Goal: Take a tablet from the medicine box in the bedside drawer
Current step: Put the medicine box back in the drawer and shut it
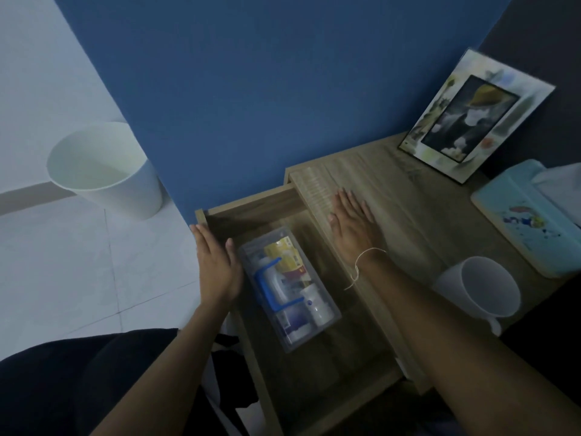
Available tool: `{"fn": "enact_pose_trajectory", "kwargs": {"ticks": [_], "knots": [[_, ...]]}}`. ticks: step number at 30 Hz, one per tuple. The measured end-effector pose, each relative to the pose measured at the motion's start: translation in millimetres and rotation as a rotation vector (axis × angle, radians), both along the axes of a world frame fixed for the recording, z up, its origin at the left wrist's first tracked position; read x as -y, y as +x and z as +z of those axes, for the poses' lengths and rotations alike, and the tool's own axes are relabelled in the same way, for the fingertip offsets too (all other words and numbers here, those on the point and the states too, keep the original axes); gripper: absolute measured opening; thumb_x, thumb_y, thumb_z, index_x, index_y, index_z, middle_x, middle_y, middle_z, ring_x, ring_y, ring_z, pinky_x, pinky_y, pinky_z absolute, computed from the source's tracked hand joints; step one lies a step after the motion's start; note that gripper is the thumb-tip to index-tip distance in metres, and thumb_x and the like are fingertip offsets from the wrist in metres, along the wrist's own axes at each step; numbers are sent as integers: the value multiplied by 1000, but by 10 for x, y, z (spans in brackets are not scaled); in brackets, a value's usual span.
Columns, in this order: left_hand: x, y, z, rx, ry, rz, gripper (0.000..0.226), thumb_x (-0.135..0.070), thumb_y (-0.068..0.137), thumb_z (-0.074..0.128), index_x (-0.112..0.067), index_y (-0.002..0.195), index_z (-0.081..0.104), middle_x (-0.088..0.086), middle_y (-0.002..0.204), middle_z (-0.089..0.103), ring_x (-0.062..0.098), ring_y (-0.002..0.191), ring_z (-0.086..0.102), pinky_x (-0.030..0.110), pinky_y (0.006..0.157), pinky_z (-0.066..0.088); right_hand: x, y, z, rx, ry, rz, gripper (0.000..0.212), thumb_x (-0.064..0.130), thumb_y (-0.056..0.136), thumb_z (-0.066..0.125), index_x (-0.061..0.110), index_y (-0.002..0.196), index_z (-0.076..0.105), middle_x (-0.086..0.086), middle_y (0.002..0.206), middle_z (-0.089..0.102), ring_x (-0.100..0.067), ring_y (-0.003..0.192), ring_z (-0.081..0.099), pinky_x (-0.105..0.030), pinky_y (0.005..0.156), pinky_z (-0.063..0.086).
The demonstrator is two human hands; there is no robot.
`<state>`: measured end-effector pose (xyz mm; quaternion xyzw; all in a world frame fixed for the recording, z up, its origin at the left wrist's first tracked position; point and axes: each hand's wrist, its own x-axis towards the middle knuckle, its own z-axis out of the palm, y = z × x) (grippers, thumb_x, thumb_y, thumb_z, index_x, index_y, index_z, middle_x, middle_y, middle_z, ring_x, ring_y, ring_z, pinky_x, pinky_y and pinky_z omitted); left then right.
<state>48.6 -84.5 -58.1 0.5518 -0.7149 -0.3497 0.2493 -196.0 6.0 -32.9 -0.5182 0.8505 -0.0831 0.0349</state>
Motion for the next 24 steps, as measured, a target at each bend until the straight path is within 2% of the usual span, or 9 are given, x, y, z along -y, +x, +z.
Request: {"fn": "enact_pose_trajectory", "kwargs": {"ticks": [5, 9, 11, 15, 20, 24], "knots": [[8, -40, 27, -16, 16, -35, 60, -28, 102, 27, -11, 151, -2, 9, 161, -4, 22, 149, 2, 29, 116, 7, -3, -12, -15, -5, -16, -9, 52, 28, 102, 24, 11, 151, 19, -2, 160, 16, -13, 148, 7, -38, 120, 3], [19, -90, 92, -27, 19, -116, 58, -23, 99, 24, -15, 152, 3, 9, 161, 6, 30, 146, 19, 43, 118, 23, -4, -9, -41, -16, -43, -8, 51, 27, 102, 27, 11, 150, 23, -4, 159, 20, -15, 148, 11, -37, 120, 5], [31, -142, 112, -25, 9, -165, 57, -24, 99, 22, -18, 152, 3, 7, 161, 9, 32, 143, 26, 46, 116, 28, -5, -8, -42, -15, -55, -9, 51, 27, 101, 28, 10, 150, 25, -4, 159, 22, -15, 147, 12, -37, 120, 5], [47, -289, 90, -15, 2, -272, 55, -23, 103, 25, -23, 152, 1, 11, 157, 23, 36, 137, 38, 40, 110, 32, -7, -17, -53, -12, -44, -13, 52, 28, 102, 25, 11, 150, 22, -3, 159, 20, -14, 147, 10, -37, 120, 4], [67, -515, 59, -28, 63, -353, 53, -33, 103, 25, -29, 151, 3, 13, 147, 44, 37, 128, 48, 41, 106, 37, -14, -19, -62, -5, -39, -9, 53, 32, 102, 19, 12, 151, 19, -3, 160, 17, -15, 148, 8, -38, 121, 4], [93, -716, 36, -22, 73, -411, 52, -37, 102, 24, -32, 150, 6, 14, 146, 44, 36, 129, 47, 38, 106, 36, -11, -42, -64, 7, -15, -8, 56, 36, 101, 13, 13, 151, 15, -1, 161, 13, -14, 148, 4, -38, 121, 2]]}}
